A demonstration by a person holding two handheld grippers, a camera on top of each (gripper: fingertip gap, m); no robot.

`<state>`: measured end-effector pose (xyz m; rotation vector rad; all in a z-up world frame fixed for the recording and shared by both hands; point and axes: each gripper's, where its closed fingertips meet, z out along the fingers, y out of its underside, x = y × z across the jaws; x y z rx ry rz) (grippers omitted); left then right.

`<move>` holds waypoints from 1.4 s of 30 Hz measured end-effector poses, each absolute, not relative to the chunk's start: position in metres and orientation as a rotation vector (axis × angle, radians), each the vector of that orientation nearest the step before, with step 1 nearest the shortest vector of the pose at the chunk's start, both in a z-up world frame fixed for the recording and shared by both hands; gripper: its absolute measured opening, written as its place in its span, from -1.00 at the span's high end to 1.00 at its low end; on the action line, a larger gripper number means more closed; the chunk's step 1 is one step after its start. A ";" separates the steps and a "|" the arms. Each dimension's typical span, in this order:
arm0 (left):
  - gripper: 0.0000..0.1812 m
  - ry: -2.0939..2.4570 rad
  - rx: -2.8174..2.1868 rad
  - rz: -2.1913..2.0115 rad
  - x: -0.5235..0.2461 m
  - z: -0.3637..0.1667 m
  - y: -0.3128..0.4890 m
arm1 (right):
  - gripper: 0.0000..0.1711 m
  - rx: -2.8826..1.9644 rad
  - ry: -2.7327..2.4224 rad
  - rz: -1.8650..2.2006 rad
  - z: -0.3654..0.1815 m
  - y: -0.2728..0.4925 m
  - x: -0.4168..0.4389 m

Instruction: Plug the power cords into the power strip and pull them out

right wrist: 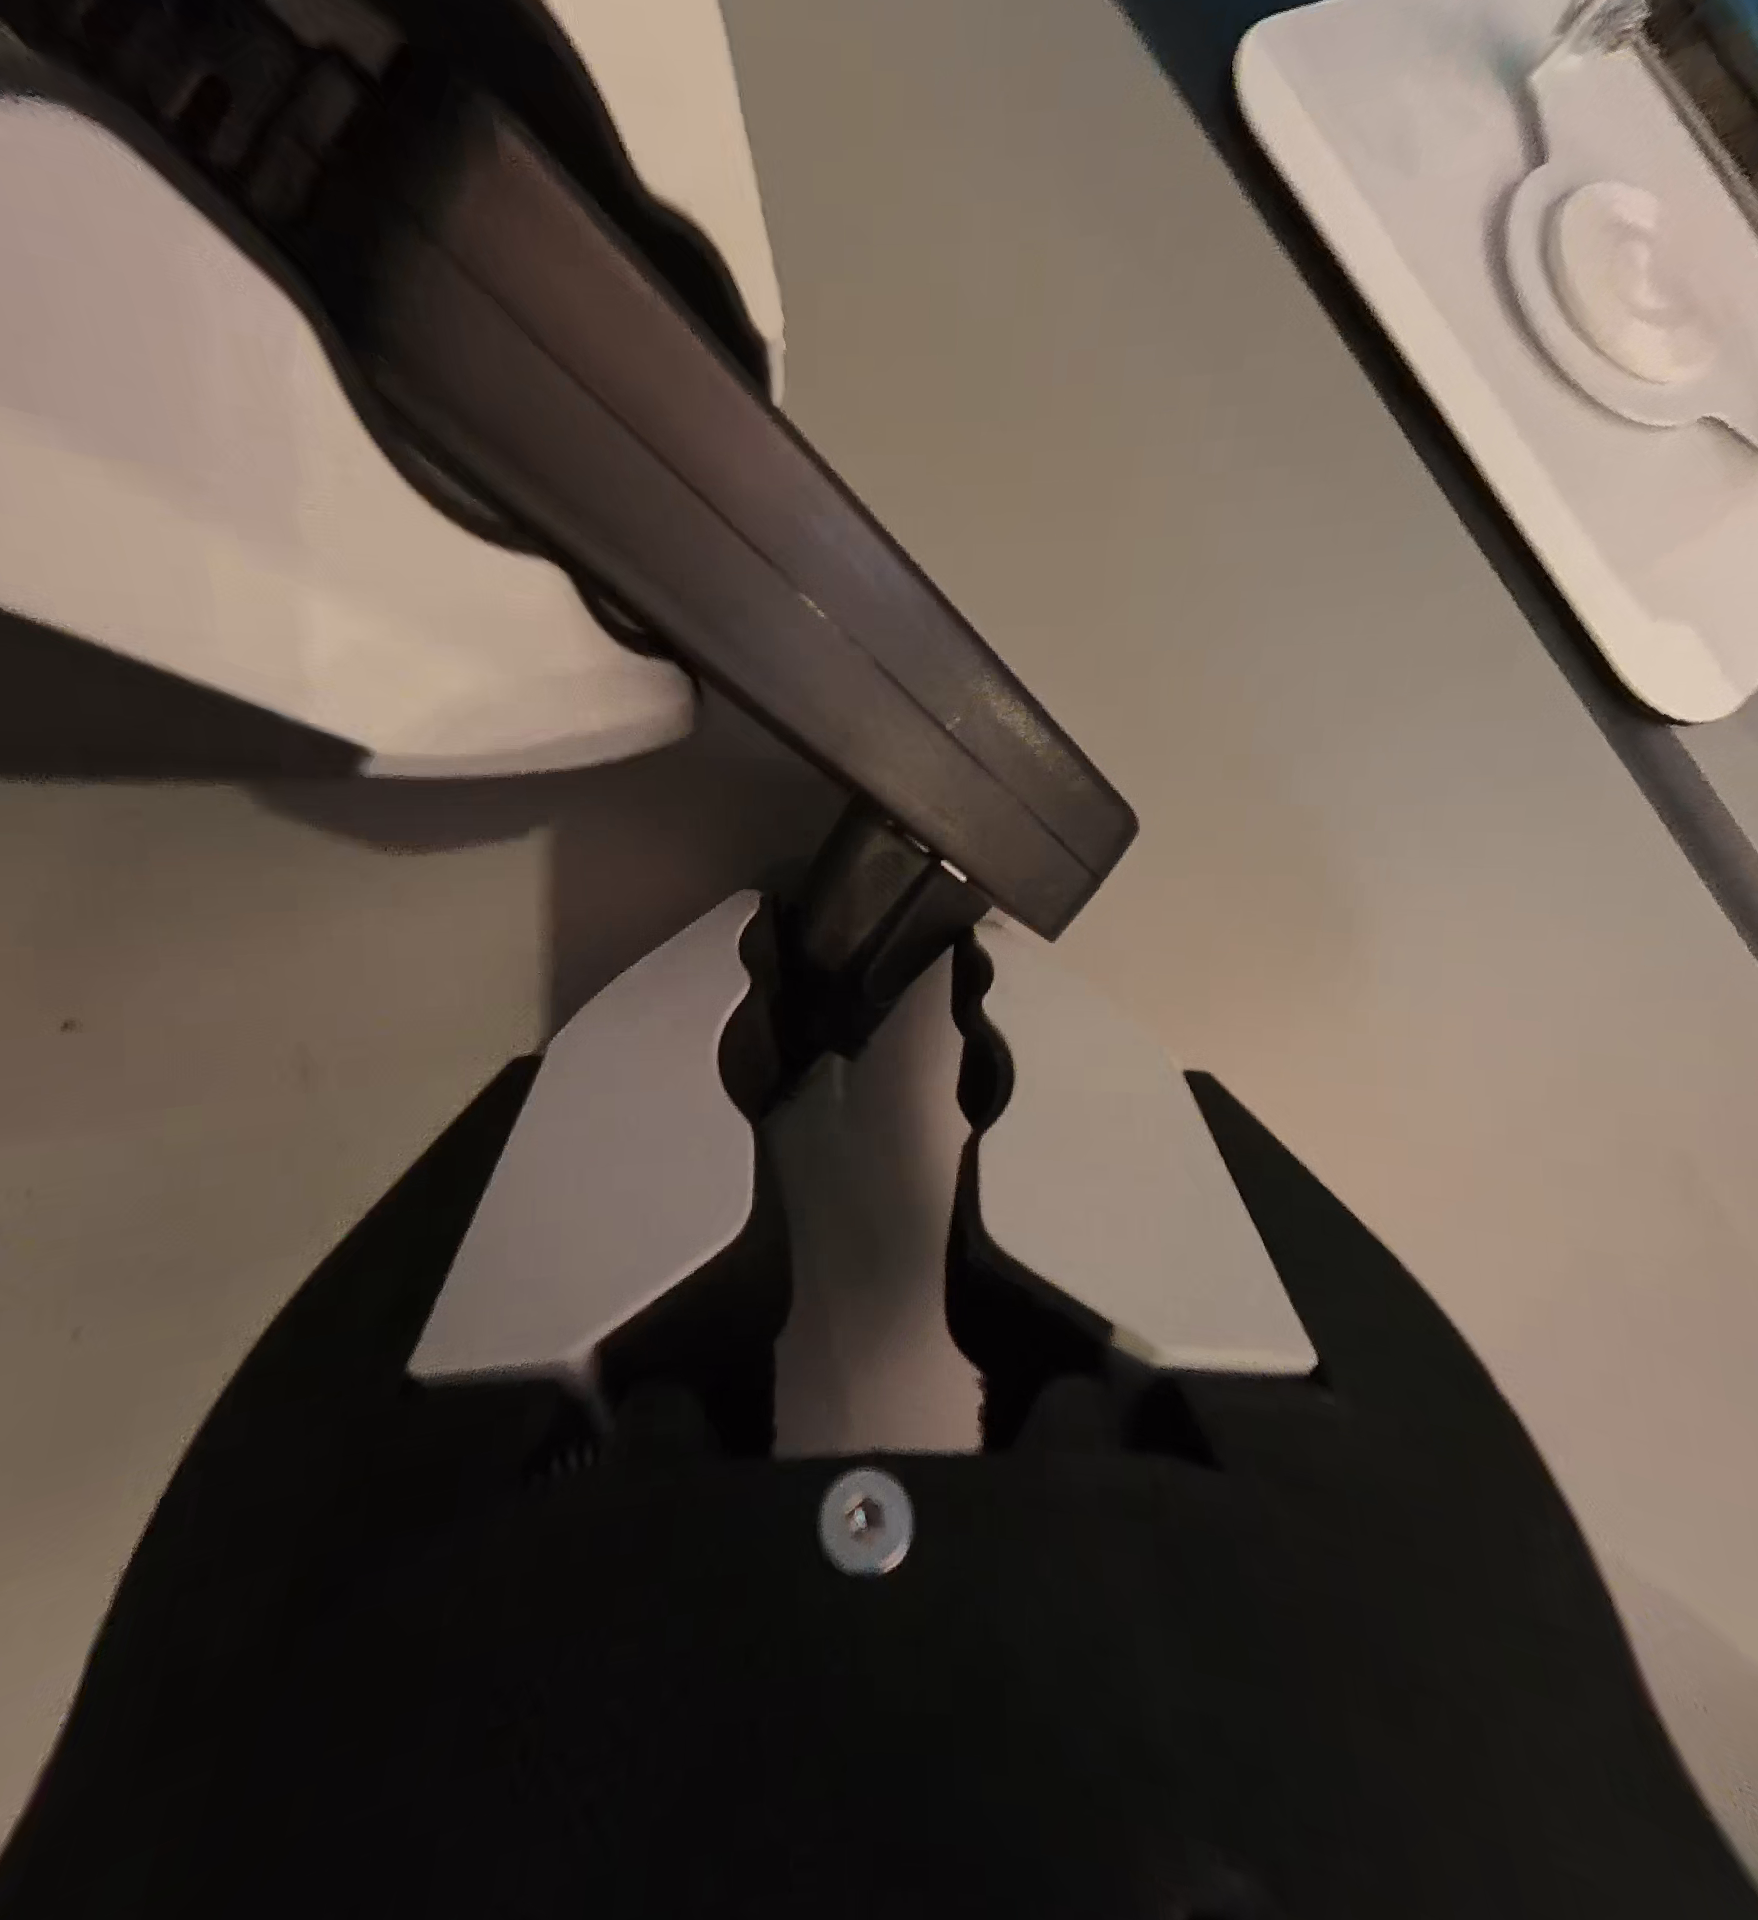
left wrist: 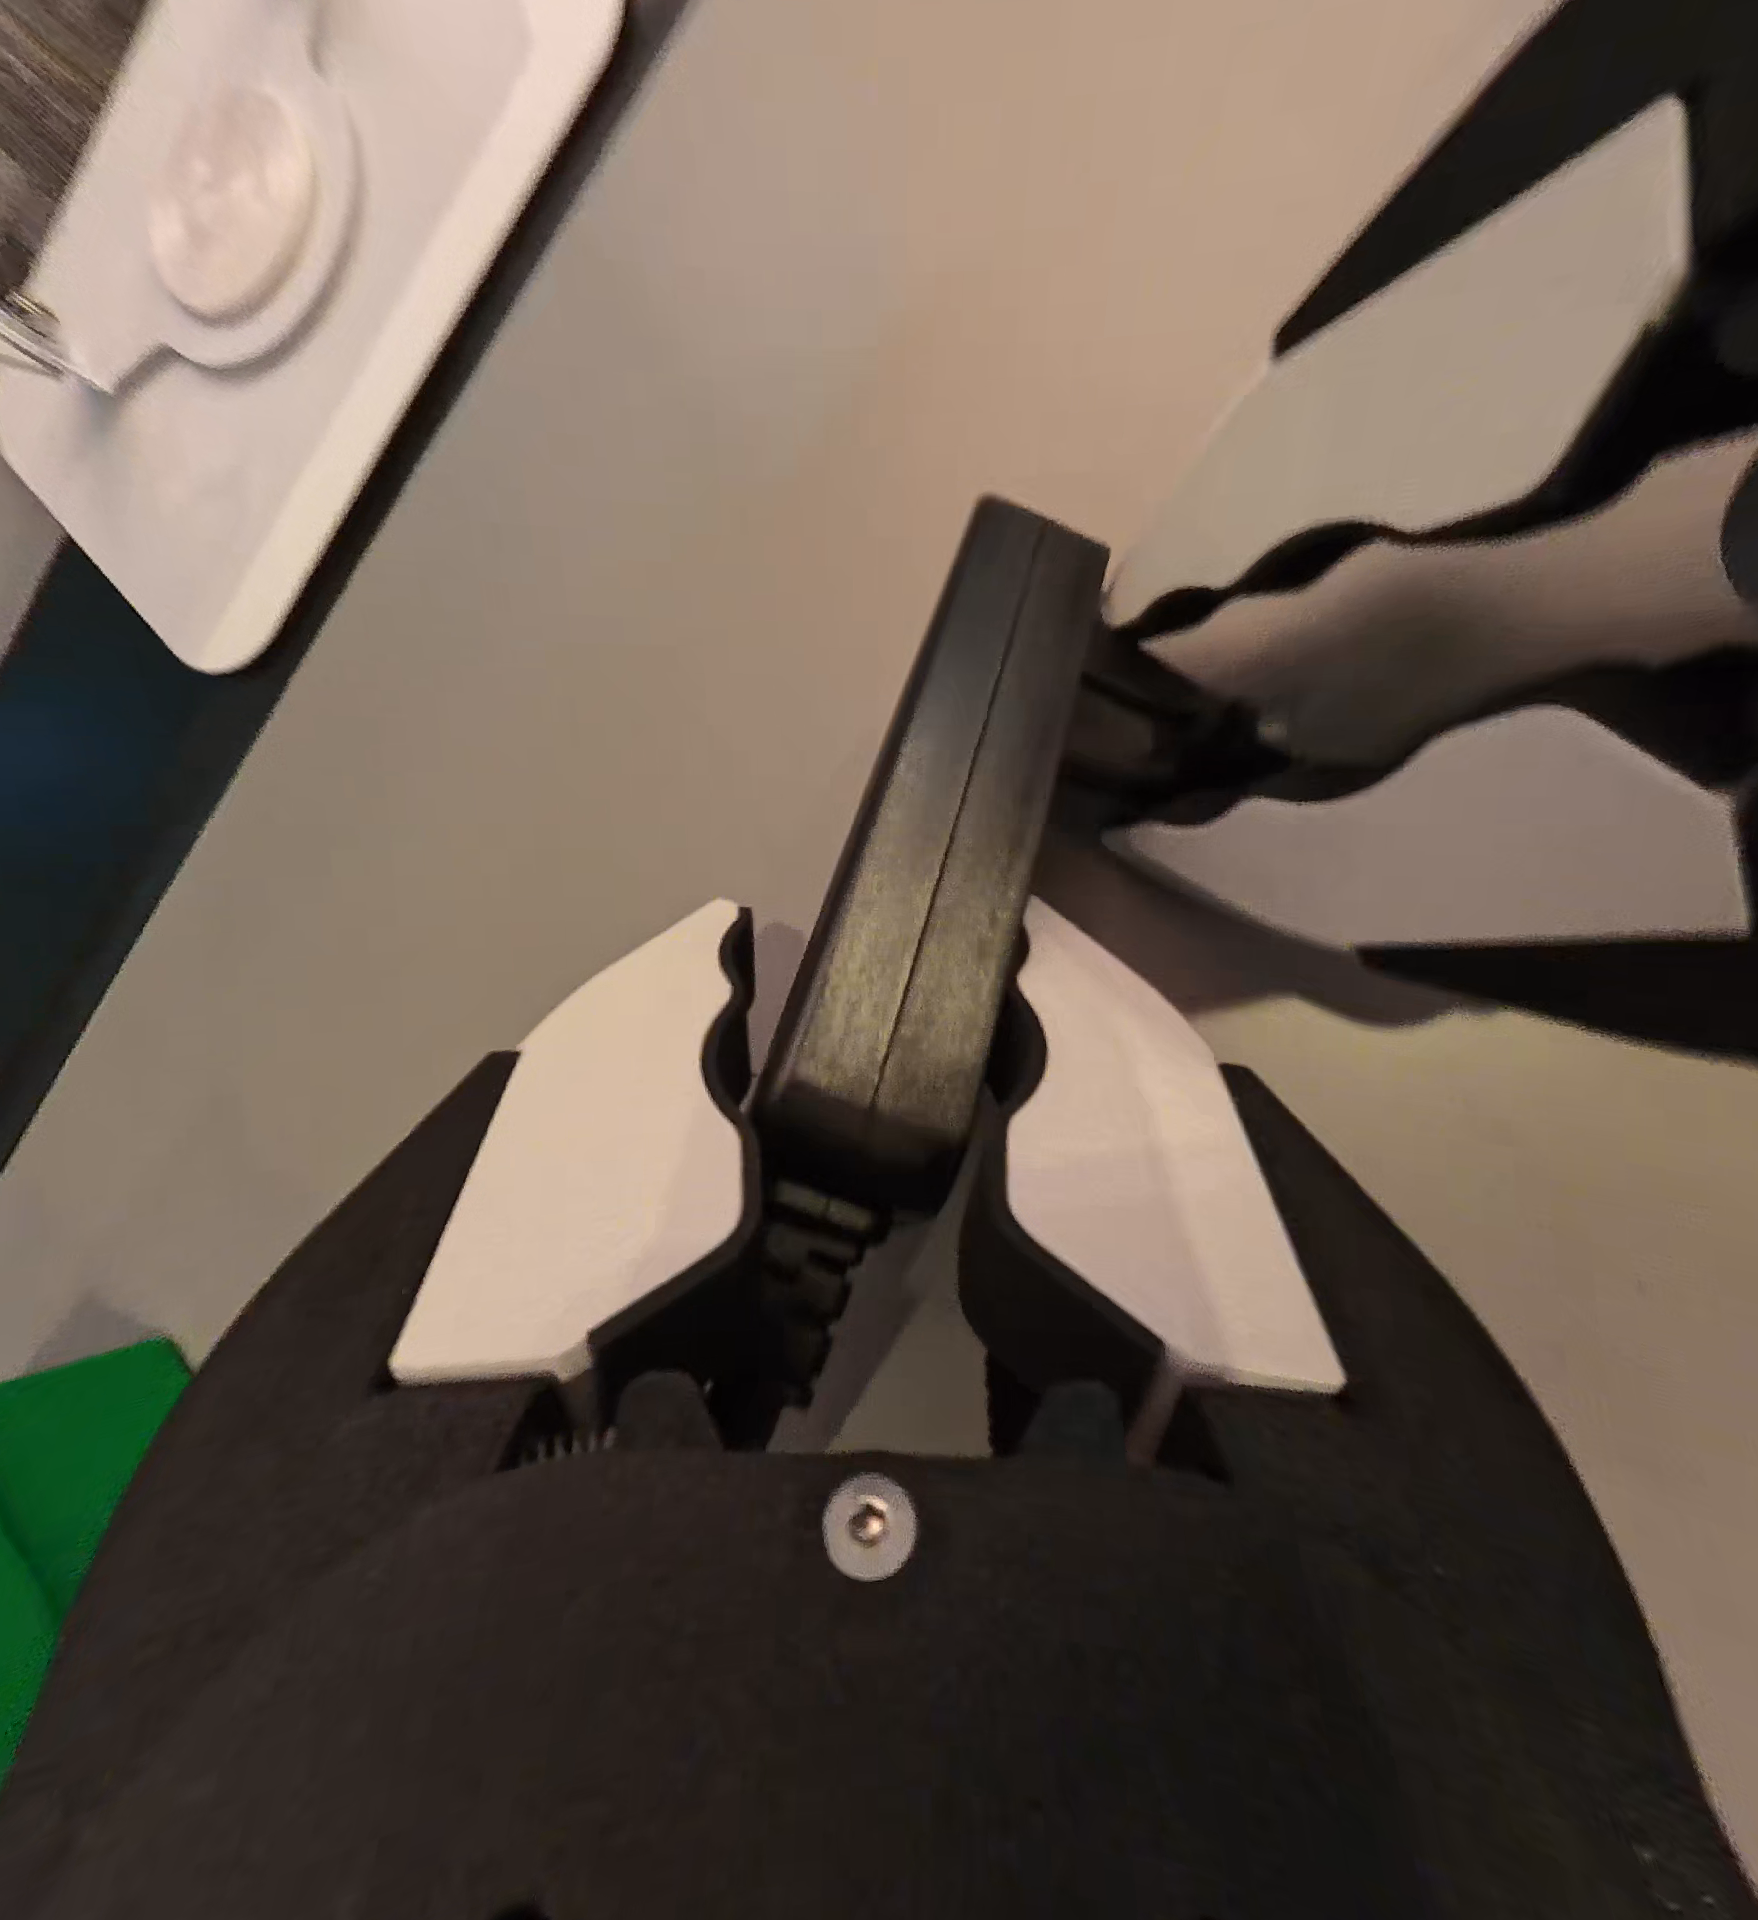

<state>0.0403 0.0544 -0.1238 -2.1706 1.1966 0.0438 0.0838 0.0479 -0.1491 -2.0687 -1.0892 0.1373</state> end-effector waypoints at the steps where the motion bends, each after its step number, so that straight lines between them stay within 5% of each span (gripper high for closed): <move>1: 0.48 1.154 -2.130 0.029 0.044 -0.123 0.060 | 0.62 -2.060 -1.056 0.118 -0.147 0.050 0.085; 15: 0.20 0.974 -1.958 -0.022 0.049 -0.139 0.087 | 0.65 -2.005 -0.950 -0.037 -0.140 0.060 0.096; 27: 0.26 0.959 -1.890 -0.057 0.050 -0.129 0.089 | 0.63 -1.963 -0.898 0.186 -0.135 0.061 0.094; 33: 0.27 0.823 -1.784 -0.081 0.042 -0.100 0.092 | 0.26 -1.979 -0.790 0.080 -0.105 0.076 0.101; 39: 0.27 0.781 -1.722 -0.127 0.043 -0.084 0.087 | 0.29 -2.111 -0.929 0.147 -0.118 0.067 0.071; 42: 0.28 0.762 -1.685 -0.144 0.040 -0.076 0.084 | 0.70 -2.073 -0.790 0.175 -0.108 0.077 0.073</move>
